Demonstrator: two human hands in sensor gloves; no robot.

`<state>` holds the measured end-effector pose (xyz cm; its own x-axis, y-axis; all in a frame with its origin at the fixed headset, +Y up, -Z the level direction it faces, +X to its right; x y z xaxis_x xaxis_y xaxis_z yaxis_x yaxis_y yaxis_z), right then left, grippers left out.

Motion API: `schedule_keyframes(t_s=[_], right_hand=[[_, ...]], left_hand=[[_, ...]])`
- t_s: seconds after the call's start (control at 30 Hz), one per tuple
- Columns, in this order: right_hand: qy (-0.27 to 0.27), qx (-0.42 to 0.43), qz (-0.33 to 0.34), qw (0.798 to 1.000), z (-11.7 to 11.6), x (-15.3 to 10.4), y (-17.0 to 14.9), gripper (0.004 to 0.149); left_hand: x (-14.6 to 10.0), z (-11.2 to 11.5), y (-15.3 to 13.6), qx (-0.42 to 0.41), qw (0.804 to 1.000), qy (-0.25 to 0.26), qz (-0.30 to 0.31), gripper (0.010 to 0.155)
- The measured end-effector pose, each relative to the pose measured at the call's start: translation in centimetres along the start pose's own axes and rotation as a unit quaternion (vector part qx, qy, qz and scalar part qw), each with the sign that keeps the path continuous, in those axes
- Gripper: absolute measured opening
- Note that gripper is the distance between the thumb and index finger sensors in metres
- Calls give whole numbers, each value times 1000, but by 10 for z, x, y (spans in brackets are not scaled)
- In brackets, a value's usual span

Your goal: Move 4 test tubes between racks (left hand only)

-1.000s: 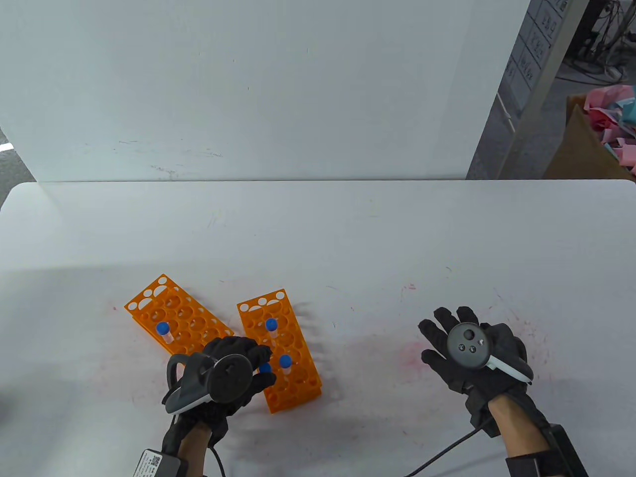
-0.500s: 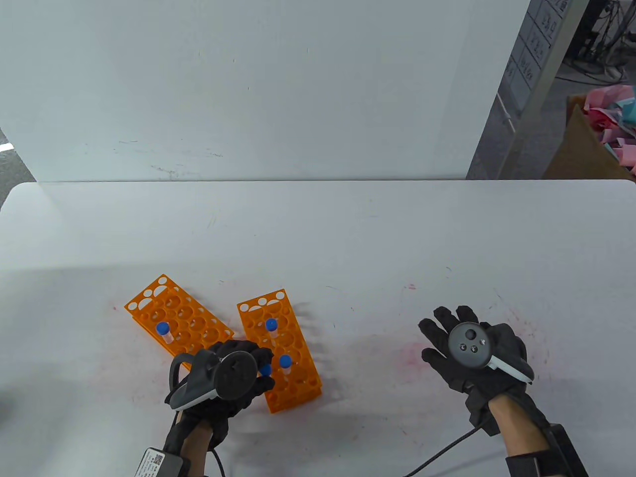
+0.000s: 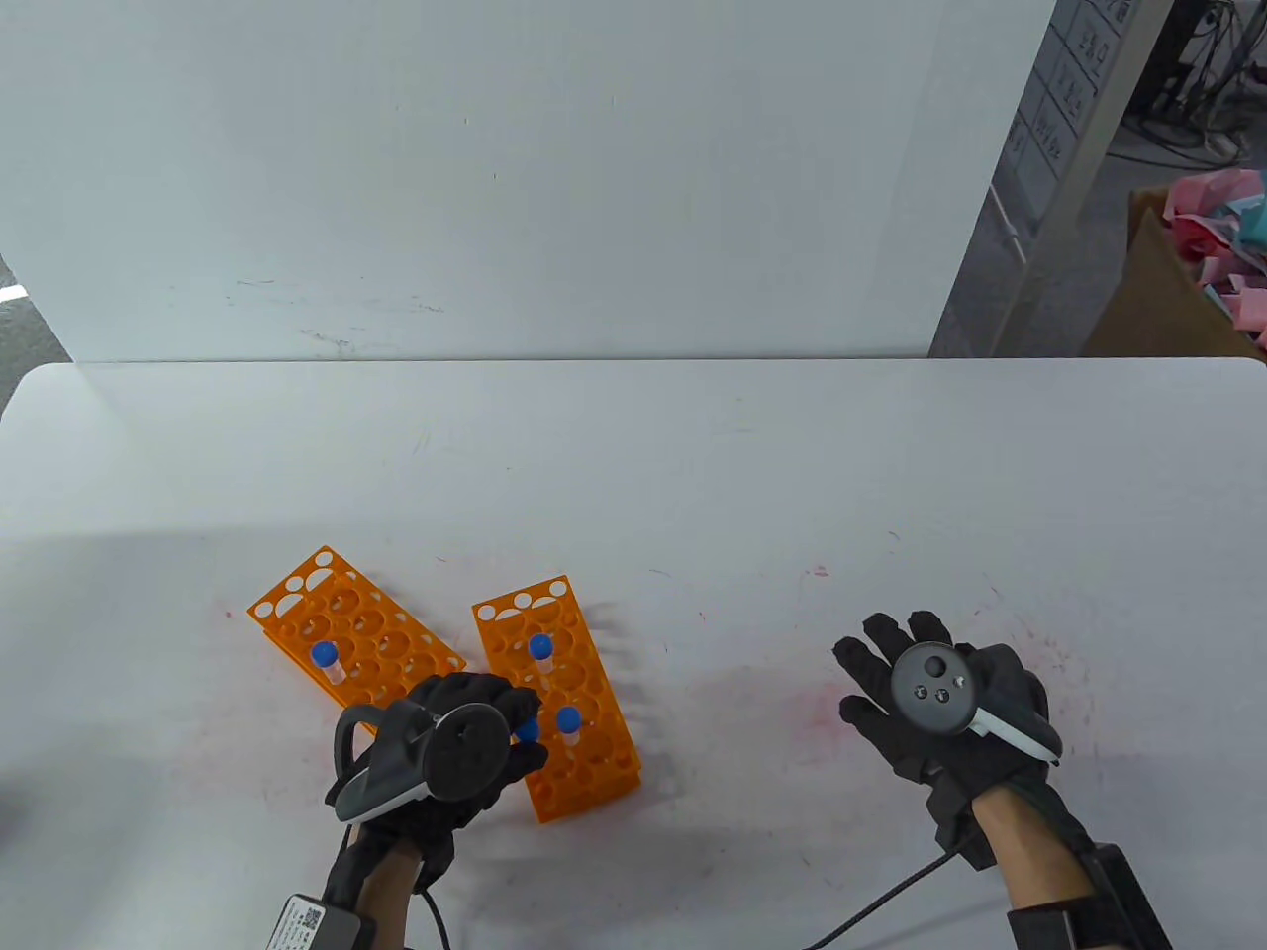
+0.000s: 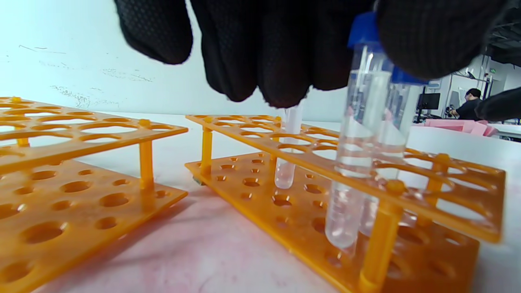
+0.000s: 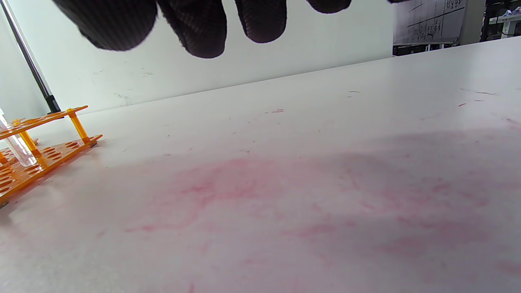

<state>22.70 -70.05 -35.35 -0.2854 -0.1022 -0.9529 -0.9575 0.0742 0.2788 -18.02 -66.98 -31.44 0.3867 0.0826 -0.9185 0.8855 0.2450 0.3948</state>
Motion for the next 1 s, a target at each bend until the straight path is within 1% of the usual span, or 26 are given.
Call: schedule_keyframes(t_s=[0.27, 0.4, 0.5, 0.63, 0.83, 1.0], right_hand=[[5, 2, -1, 1000, -1, 0, 0, 62], [8, 4, -2, 1000, -2, 0, -1, 62], [7, 7, -2, 1000, -2, 0, -1, 62], [9, 2, -1, 1000, -2, 0, 0, 62], [17, 0, -1, 1000, -4, 1, 0, 62], [17, 2, 3, 1000, -4, 1, 3, 62]], left_hand=[[-4, -6, -9, -49, 997, 42, -31, 60], [-6, -9, -12, -74, 993, 69, -54, 60], [-8, -12, -15, -90, 991, 83, -60, 60], [-10, -17, -18, -101, 988, 100, -64, 60], [-18, -30, -18, -89, 982, 154, -69, 60], [-25, -36, -26, -89, 973, 199, -80, 60]])
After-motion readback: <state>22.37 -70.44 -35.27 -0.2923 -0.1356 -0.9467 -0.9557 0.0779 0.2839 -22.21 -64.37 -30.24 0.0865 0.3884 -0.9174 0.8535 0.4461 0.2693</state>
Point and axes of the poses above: the tracker on the back of each hand, its own y axis roughly to the thumb side, its own x axis roughly from the wrist to the fingertips, z = x × y, the point moved 2 cm from there along x, roughly from the wrist to the fingertips, and after that the axes turned 9 degrees about -x, right-handed, at the moved point
